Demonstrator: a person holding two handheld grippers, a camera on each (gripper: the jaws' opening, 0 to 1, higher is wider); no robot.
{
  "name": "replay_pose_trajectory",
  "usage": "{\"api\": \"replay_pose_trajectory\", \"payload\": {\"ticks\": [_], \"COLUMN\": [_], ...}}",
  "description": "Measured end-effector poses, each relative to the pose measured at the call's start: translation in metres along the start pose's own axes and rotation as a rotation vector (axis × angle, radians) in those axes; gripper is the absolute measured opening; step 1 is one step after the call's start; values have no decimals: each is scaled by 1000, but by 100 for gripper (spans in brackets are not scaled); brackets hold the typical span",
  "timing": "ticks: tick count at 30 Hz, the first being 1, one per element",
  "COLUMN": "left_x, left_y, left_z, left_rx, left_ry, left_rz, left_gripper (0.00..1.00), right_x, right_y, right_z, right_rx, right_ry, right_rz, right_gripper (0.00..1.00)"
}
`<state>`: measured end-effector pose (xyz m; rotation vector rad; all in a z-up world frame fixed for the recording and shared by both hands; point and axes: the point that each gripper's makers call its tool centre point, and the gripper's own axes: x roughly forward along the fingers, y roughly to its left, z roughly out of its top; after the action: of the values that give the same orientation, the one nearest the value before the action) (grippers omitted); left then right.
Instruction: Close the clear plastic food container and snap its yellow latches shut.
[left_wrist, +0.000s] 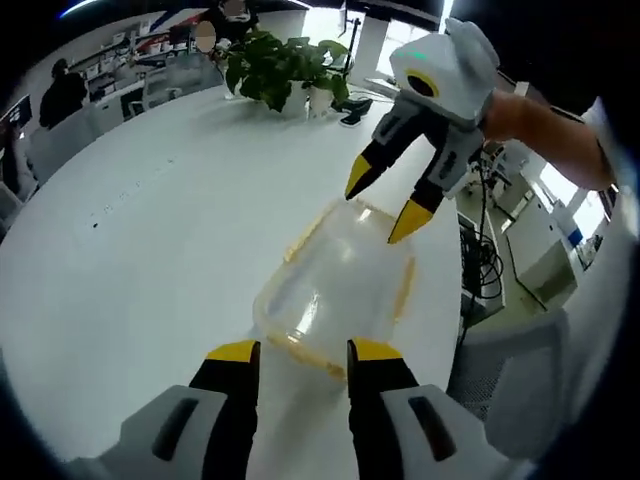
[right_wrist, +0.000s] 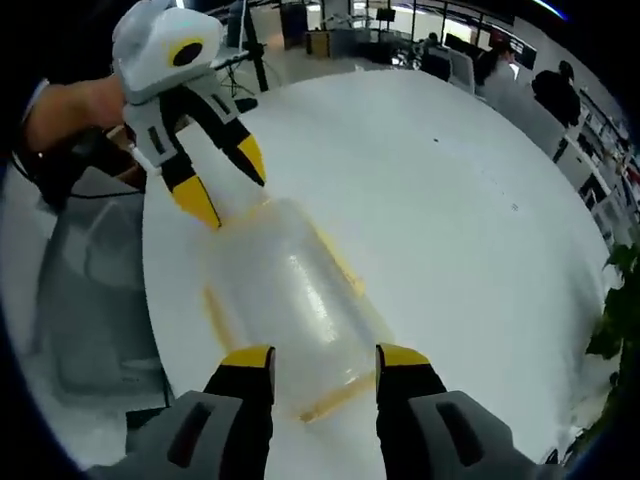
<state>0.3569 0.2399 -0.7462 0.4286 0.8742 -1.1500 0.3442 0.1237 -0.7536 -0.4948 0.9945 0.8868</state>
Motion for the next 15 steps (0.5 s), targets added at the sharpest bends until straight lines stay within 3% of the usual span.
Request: {"api": "replay_pose_trajectory", "payload": {"ticks": [15], "left_x": [14], "left_y": [-16], "left_z": [14], "left_rx": [235], "left_ry": [32], "left_rz": [-55], "left_gripper": [34], "right_x": [6], "right_y": [9], "right_z": [5], "right_rx": [-147], "right_ry": [22], "right_rz": [68], "right_gripper": [39]}}
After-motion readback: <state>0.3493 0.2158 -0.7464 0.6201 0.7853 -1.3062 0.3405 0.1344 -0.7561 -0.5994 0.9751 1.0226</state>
